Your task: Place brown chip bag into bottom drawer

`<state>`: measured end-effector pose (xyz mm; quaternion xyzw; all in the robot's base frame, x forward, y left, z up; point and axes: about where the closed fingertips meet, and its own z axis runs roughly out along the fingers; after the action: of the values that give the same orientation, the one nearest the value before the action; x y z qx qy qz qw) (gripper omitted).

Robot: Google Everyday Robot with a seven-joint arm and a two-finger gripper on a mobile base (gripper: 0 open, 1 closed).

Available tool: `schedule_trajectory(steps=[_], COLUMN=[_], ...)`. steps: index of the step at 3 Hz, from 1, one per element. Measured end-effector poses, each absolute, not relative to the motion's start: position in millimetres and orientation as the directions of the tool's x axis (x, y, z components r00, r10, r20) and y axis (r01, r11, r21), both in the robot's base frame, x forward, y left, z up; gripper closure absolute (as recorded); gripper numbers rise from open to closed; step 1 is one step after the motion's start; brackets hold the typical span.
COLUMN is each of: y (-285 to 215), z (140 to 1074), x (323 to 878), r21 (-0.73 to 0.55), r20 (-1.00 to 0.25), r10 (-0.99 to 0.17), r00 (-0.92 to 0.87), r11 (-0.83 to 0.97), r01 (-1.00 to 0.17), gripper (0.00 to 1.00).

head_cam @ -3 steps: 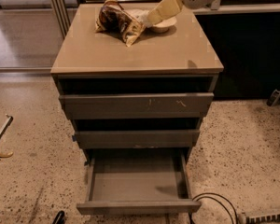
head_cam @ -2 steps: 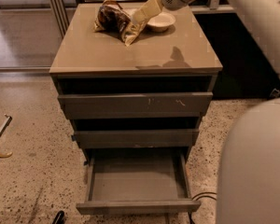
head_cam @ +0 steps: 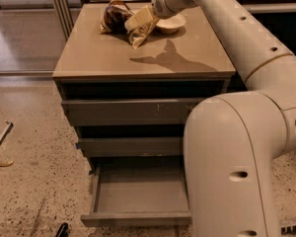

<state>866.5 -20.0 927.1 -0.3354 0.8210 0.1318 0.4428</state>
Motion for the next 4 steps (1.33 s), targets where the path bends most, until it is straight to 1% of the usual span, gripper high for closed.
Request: schedule_trajectory(steps=[1,2,4], y=[-16,-12,-29], z=[925,922,905], x=[872,892,926], r21=[-0.072,-0.063,-0.051], r20=[-0.831,-0.850,-0.836], r10=[-0.408,-0.364,-0.279], r00=[-0.378,-0.380,-0.472], r11=[0.752,0.787,0.897], r01=[-0.655,-0.613,-0.439], gripper=[0.00,0.00,0.00])
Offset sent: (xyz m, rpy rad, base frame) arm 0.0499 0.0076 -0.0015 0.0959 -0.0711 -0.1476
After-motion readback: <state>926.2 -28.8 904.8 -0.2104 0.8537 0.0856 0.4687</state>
